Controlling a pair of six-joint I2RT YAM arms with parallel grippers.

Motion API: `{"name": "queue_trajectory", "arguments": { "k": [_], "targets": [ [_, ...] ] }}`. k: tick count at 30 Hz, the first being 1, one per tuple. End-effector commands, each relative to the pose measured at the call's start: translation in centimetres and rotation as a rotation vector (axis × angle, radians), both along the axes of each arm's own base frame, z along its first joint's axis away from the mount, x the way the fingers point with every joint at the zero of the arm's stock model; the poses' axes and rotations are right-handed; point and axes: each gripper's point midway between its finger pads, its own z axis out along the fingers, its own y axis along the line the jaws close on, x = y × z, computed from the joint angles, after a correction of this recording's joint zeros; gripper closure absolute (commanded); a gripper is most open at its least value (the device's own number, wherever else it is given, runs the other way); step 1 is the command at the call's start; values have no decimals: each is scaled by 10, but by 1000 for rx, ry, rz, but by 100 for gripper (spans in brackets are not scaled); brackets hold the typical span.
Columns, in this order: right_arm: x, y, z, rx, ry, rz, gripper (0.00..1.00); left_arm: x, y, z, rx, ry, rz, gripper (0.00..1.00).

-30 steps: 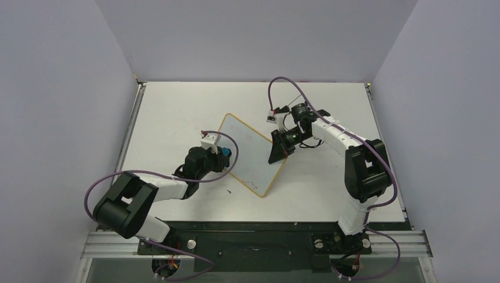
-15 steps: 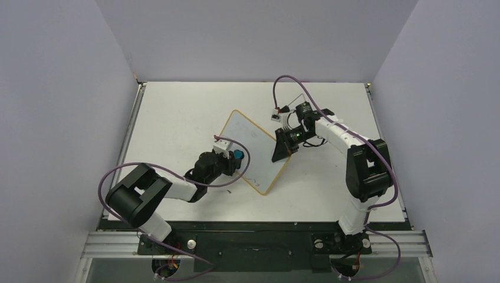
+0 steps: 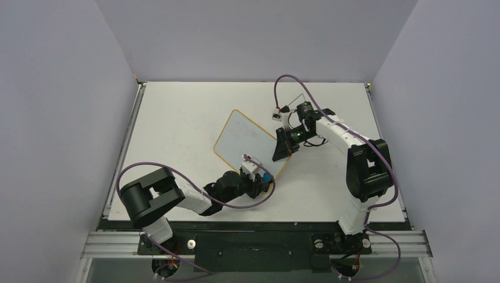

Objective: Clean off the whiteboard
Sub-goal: Erase the whiteboard at the center of the board.

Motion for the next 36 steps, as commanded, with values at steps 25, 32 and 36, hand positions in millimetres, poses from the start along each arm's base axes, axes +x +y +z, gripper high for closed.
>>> {"name": "queue_trajectory", "arguments": {
  "k": [25, 32, 36],
  "targets": [
    [-3, 18, 21, 81, -95, 71, 100, 70, 99, -39, 150, 85, 313, 100],
    [-3, 18, 21, 84, -94, 73, 100, 46, 50, -27, 95, 80, 188, 100],
    [-3, 18, 21, 85, -96, 73, 100, 28, 14, -22, 48, 76, 103, 100]
  ]
}}
